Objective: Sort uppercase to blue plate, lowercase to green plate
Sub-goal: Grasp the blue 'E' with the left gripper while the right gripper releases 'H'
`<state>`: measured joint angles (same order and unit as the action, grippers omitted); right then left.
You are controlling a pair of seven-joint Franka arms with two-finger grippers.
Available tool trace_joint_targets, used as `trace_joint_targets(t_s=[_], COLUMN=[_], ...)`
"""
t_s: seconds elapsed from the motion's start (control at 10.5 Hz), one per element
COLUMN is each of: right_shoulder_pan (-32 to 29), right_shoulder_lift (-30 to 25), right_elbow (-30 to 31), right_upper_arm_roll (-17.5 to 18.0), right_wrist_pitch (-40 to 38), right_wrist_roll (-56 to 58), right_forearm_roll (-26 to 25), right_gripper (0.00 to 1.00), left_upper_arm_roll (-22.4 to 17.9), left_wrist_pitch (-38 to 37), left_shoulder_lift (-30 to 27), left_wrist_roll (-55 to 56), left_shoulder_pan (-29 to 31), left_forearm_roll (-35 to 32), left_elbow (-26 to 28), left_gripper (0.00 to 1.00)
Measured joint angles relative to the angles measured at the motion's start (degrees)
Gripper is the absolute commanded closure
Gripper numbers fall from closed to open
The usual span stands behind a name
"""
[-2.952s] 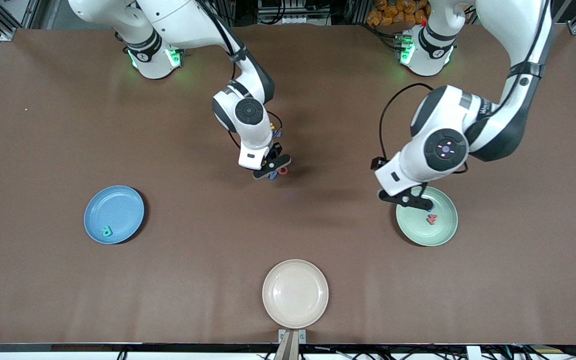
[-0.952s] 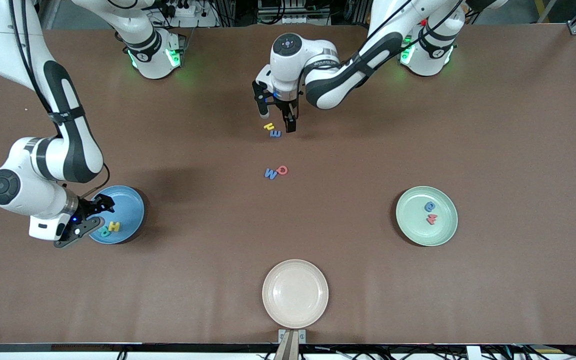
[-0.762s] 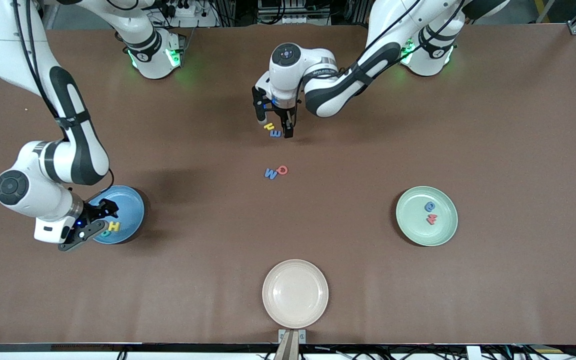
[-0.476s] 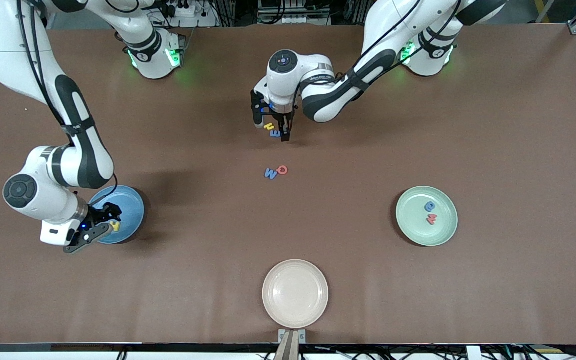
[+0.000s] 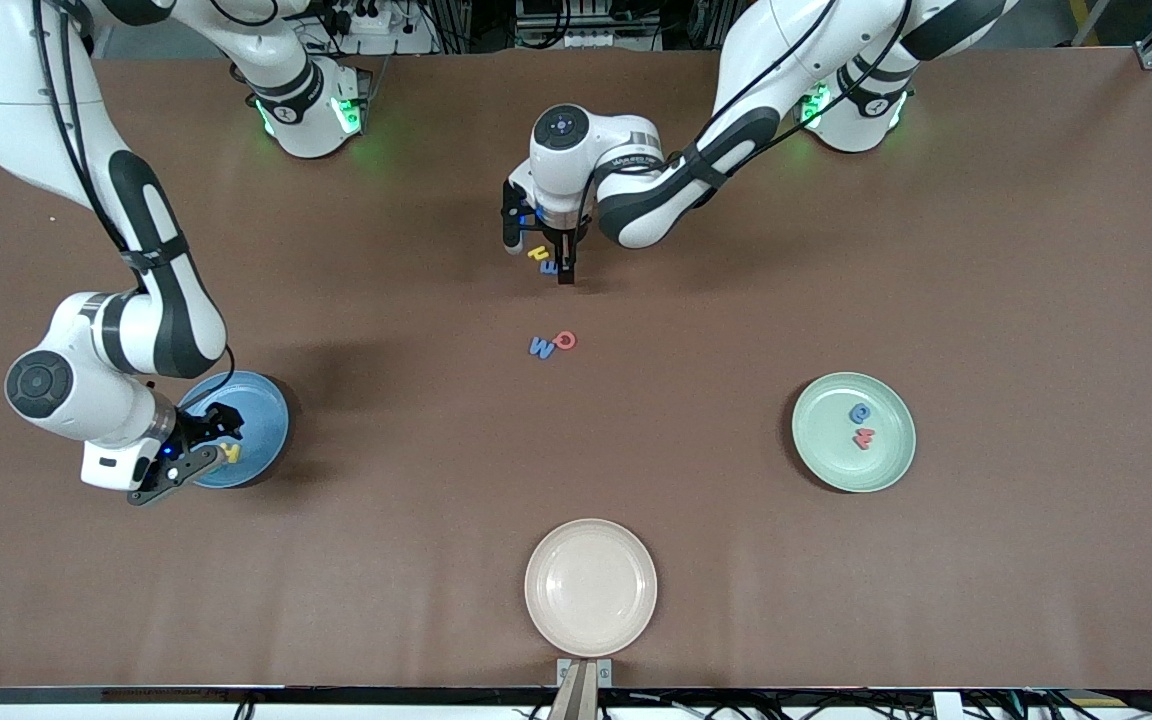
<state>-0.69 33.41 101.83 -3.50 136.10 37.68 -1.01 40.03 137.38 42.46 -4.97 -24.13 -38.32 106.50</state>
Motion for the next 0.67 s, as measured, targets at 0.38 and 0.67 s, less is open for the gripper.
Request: trace_joint_targets(t_s=[0.38, 0.67], right_shoulder_pan=[1.39, 3.03], right_shoulder_lift=[0.0, -0.01], right_elbow=[-0.53, -0.75], right_upper_arm_roll=[0.79, 0.81], right_wrist_pitch=[-0.03, -0.08], right_wrist_roll=[-0.48, -2.03], right_forearm_roll=[0.02, 0.02], right_gripper=[0.0, 0.0], left_upper_arm_roll=[-0.45, -0.75], left_wrist_pitch=[0.0, 0.0], left_shoulder_lift=[1.67, 2.65], left_wrist_roll=[-1.68, -1.77], left_shoulder_pan=[-1.03, -1.59], left_forearm_roll=[-1.07, -2.77], left_elbow=[-1.63, -1.84], left_gripper=[0.25, 0.26])
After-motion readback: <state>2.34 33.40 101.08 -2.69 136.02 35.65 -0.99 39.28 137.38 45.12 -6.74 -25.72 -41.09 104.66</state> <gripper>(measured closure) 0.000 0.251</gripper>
